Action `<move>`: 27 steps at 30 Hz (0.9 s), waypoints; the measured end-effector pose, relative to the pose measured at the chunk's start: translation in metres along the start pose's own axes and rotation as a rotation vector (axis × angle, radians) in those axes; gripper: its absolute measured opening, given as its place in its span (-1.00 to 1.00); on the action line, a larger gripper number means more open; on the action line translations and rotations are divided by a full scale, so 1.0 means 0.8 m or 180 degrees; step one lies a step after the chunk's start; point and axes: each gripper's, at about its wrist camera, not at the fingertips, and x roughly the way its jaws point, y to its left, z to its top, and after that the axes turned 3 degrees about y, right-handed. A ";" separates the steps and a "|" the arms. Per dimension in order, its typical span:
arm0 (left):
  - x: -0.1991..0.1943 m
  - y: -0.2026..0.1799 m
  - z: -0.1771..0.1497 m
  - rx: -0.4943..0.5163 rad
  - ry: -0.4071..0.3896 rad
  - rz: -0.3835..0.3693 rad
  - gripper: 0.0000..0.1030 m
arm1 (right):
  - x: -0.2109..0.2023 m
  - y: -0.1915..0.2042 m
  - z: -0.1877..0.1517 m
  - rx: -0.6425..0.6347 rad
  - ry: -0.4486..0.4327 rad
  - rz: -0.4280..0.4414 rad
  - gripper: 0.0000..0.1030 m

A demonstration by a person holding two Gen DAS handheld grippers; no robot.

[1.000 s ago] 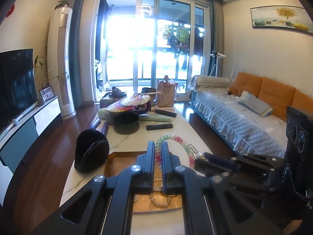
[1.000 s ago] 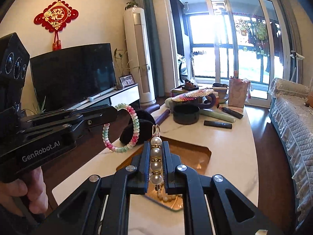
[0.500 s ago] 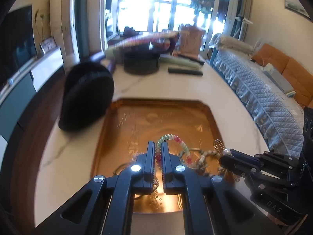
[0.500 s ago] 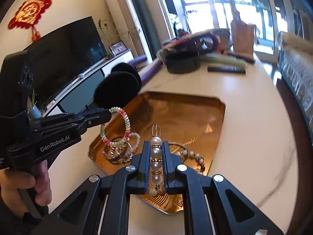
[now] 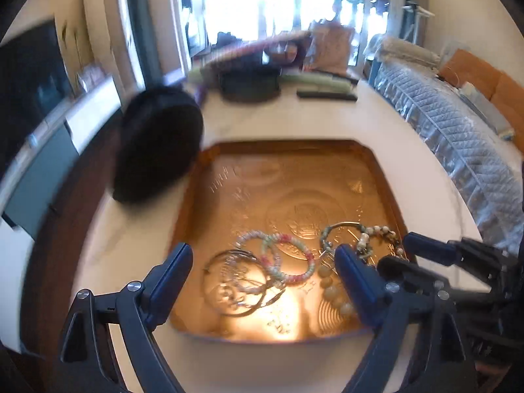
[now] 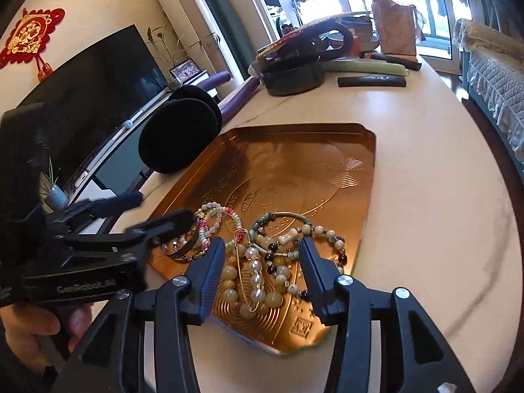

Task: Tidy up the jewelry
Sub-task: 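Carry both items into the copper tray and open both tools, then withdraw both open tools from the tray toward the green watch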

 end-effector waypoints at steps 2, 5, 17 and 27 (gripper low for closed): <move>-0.025 0.001 -0.009 0.0039 -0.0051 -0.0054 0.73 | -0.015 0.004 -0.006 -0.0015 -0.0030 -0.0019 -0.12; -0.050 0.008 -0.028 -0.0063 0.0085 -0.0269 0.74 | -0.044 0.017 -0.022 -0.0078 -0.0062 -0.0069 -0.12; -0.170 0.023 -0.151 -0.0180 0.0037 -0.0445 0.74 | -0.140 0.092 -0.122 -0.0497 0.0043 0.0089 0.10; -0.119 0.010 -0.177 -0.0028 0.0526 -0.0415 0.51 | -0.070 0.108 -0.184 -0.0840 0.0475 -0.0016 -0.58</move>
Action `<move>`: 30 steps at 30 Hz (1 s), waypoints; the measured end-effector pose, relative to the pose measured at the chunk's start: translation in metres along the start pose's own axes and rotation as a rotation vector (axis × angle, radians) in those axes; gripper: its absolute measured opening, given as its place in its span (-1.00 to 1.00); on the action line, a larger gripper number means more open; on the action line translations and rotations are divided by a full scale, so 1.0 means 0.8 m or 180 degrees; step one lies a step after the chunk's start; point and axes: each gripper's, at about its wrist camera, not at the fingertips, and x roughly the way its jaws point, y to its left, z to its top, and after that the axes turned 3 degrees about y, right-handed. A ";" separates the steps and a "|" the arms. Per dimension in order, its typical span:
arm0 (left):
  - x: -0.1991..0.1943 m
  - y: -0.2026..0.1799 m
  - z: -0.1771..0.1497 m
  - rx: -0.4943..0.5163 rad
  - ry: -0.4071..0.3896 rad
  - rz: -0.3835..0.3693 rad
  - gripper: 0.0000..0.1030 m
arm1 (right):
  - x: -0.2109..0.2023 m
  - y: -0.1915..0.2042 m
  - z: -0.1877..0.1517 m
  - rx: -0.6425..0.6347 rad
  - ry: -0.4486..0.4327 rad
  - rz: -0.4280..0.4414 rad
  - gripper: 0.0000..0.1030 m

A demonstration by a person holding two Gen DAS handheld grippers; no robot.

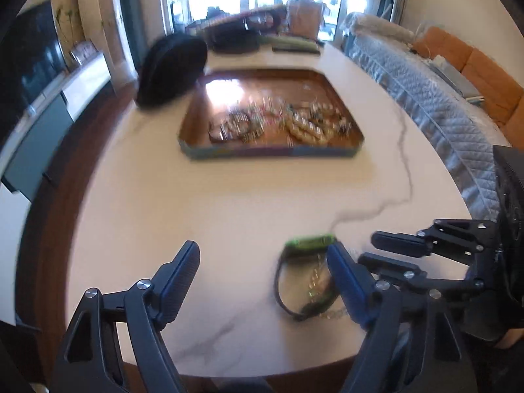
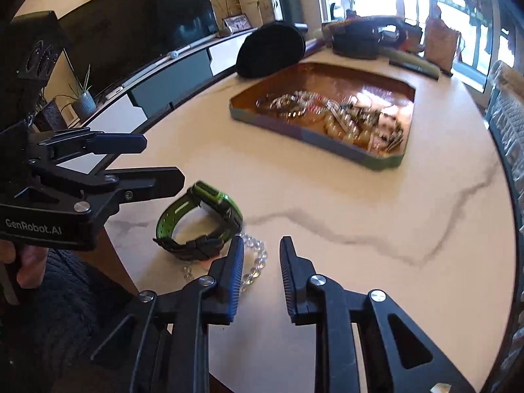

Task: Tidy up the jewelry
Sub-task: 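Withdraw both open tools from the tray toward the green watch, then grasp the green watch with the left tool while the right tool grasps a clear crystal bracelet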

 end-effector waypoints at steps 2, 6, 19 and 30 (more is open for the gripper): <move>0.011 0.005 -0.002 -0.0111 0.0156 -0.0225 0.46 | 0.009 0.003 -0.004 -0.0055 0.0083 0.0001 -0.58; 0.032 -0.002 -0.012 -0.0015 0.0395 -0.0233 -0.38 | 0.014 0.014 -0.010 -0.0175 0.0134 -0.0022 -0.59; 0.040 0.008 -0.002 -0.0047 0.0329 -0.0058 -0.91 | 0.014 0.006 -0.001 -0.0185 0.0030 -0.0377 -0.87; 0.055 0.008 0.009 0.0090 0.0363 0.0159 -0.91 | -0.005 -0.031 0.008 -0.0014 -0.0110 -0.0636 -0.86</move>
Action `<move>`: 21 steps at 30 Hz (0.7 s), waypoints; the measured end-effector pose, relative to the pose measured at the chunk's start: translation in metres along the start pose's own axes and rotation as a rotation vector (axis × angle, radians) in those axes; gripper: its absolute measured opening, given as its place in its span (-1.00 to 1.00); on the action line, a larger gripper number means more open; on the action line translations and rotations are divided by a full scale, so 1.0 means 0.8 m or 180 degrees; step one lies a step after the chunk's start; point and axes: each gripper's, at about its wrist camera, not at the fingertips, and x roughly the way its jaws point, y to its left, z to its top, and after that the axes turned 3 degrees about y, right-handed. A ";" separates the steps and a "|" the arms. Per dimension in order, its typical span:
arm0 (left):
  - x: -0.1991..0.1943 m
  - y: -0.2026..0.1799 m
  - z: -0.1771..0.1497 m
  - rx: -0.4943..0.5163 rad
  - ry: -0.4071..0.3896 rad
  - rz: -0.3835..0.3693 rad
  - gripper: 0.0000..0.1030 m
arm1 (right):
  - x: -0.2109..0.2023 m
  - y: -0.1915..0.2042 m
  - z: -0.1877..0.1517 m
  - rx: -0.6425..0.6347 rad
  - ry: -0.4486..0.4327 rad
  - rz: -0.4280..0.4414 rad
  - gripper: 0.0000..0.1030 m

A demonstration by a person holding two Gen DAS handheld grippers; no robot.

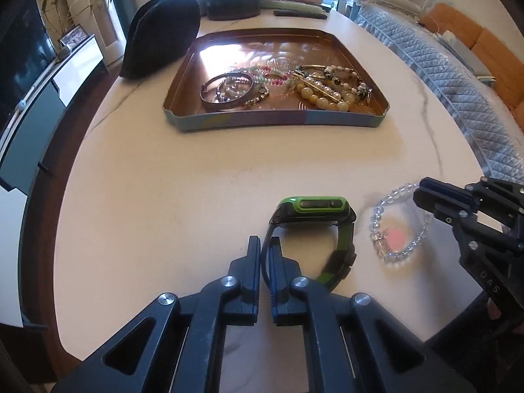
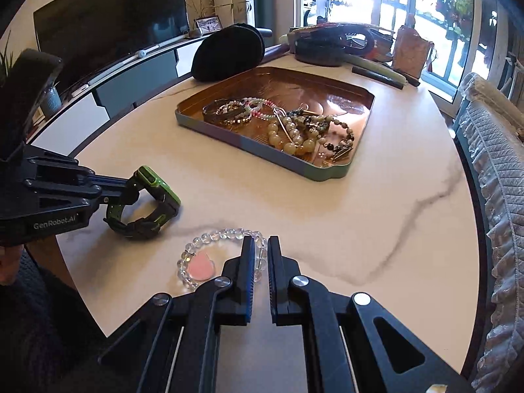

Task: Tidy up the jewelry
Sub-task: 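Grasp the green watch with the left tool while the right tool grasps a clear crystal bracelet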

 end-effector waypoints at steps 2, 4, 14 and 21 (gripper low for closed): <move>0.002 0.002 0.003 -0.0047 0.0026 -0.0053 -0.88 | 0.003 -0.002 -0.001 0.0034 0.0033 0.0038 -0.86; 0.005 -0.001 0.006 -0.0056 0.0035 -0.0077 -0.85 | 0.008 -0.003 -0.002 0.0047 0.0074 0.0034 -0.86; 0.014 -0.013 0.012 0.0066 0.0008 -0.0077 0.00 | 0.016 0.007 -0.009 -0.0139 0.0152 0.0008 -0.63; 0.007 -0.020 0.014 0.0130 0.0007 -0.0311 -0.90 | 0.010 0.014 -0.003 -0.0286 0.0068 -0.0097 -0.87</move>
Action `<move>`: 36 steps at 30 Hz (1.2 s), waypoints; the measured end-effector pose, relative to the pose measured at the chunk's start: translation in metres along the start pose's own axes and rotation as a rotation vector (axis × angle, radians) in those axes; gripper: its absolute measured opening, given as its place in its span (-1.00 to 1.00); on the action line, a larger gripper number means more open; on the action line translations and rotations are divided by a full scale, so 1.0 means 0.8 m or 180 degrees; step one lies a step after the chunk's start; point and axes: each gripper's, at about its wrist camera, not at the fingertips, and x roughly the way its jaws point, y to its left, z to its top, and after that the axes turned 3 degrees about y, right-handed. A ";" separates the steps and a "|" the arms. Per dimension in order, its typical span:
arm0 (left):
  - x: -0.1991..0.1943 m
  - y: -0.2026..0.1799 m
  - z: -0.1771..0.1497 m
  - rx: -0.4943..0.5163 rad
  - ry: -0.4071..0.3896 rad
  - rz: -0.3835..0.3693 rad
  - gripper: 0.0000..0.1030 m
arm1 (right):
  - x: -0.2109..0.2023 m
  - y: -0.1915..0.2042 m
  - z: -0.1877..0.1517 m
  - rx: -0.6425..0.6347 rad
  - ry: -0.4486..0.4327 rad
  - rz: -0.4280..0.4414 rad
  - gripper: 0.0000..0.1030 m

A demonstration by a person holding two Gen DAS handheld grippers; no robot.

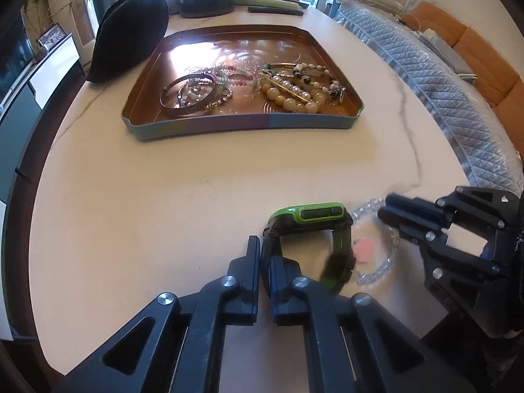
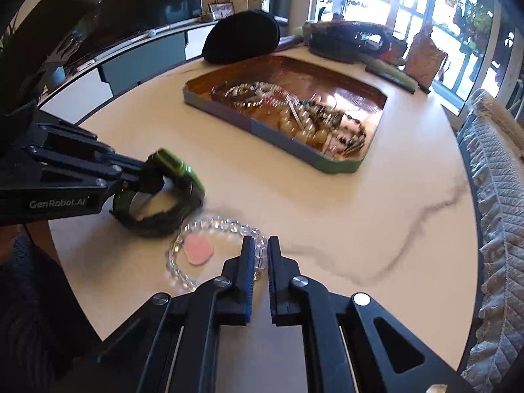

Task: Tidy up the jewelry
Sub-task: 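Grasp the green watch with the left tool while the right tool grasps a clear crystal bracelet, then carry the watch and crystal bracelet into the tray and open both tools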

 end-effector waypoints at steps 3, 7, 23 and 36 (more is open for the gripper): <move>-0.011 -0.001 0.002 -0.0027 -0.0102 -0.0024 -0.90 | -0.020 -0.003 0.007 0.0081 -0.0196 0.0009 -0.87; -0.031 -0.005 -0.001 0.0029 -0.0277 -0.0056 -0.90 | -0.050 -0.003 0.015 0.0097 -0.0431 -0.0001 -0.87; -0.109 -0.050 0.006 0.0320 -0.1044 0.0147 -0.90 | -0.139 -0.017 0.050 0.0204 -0.1027 0.0006 -0.87; -0.209 -0.057 0.091 0.0125 -0.1793 0.0023 -0.90 | -0.214 -0.058 0.117 0.0377 -0.1582 -0.0054 -0.87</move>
